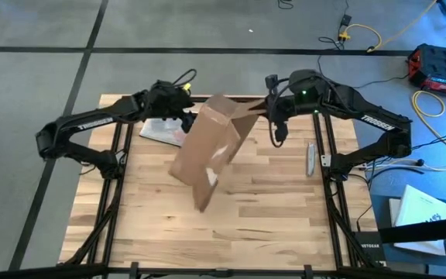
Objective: Unpack boxes
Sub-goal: Break down the box until it is fully flat
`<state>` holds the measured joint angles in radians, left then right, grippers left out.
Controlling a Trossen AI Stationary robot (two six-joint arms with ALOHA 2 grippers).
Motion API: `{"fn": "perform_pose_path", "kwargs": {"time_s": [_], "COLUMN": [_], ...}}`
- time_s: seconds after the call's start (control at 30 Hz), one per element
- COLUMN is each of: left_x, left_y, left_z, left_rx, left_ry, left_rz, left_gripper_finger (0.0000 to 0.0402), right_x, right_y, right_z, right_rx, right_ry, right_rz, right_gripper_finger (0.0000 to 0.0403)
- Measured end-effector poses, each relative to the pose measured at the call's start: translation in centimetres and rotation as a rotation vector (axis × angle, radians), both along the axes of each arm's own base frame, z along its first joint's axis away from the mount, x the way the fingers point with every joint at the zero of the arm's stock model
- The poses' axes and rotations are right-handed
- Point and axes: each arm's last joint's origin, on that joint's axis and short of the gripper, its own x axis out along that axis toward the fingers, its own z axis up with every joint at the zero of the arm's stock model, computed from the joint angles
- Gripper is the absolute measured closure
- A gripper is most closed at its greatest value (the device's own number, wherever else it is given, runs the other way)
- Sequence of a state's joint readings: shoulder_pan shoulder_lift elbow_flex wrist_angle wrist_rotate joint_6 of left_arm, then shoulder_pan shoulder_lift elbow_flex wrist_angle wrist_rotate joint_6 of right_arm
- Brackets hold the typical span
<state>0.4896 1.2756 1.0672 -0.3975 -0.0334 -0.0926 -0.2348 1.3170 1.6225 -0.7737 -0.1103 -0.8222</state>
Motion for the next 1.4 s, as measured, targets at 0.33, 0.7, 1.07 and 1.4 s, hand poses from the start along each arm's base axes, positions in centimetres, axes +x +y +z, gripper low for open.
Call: {"fn": "perform_pose_path", "kwargs": {"time_s": [0.33, 0.7, 1.07, 1.4], "left_x": [0.3, 0.6, 0.0, -2.6], "left_y": [3.1, 3.0, 3.0, 3.7], "left_z": [-5.4, -5.7, -3.5, 1.7], "left_rx": [-0.093, -0.149, -0.135, -0.047], "left_ry": [0.071, 0.048, -0.106, -0.458], "left_rz": [0.126, 0.135, 0.215, 0.301], "left_gripper_finger": [0.0163, 0.0163, 0.0163, 0.0163], "right_x": [-0.1, 0.6, 1.0, 0.0], "right_y": [0.5, 0.4, 0.6, 1.1], "right_z": [0.6, -1.6, -2.9, -3.3], "right_rx": [0.138, 0.160, 0.238, 0.419], "right_ry": [-0.036, 0.147, 0.241, 0.352], "right_rz": [0.098, 0.142, 0.239, 0.249], "right_gripper_finger": [0.0403, 0.0403, 0.0403, 0.0403]}}
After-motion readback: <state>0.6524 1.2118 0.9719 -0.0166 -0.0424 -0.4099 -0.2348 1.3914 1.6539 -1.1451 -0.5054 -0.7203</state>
